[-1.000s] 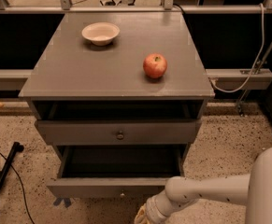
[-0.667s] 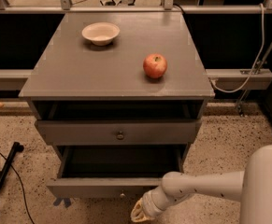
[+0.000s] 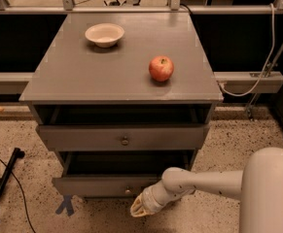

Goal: Close middle drawer

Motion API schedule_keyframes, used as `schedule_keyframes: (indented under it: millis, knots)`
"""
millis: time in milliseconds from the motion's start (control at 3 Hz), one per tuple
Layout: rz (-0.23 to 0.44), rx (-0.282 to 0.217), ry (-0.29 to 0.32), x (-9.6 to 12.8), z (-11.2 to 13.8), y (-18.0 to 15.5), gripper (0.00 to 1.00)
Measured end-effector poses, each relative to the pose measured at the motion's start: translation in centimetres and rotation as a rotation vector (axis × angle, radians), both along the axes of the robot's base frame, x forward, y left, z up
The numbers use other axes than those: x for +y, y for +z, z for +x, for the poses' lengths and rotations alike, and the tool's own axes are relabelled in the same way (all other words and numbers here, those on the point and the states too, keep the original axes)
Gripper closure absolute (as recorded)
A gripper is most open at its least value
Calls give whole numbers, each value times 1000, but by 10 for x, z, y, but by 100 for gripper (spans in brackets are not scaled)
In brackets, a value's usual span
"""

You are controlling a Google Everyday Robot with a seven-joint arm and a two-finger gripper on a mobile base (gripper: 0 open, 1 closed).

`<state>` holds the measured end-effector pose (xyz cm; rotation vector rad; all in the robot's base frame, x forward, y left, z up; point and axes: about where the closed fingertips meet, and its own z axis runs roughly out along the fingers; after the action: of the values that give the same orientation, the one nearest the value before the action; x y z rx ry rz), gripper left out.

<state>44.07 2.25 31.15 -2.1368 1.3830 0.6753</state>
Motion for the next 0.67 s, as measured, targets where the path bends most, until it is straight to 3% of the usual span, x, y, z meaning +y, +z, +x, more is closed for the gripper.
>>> schedule_keyframes:
  millis: [667]
  knots:
    - [-19, -29, -29, -10, 21, 1, 100]
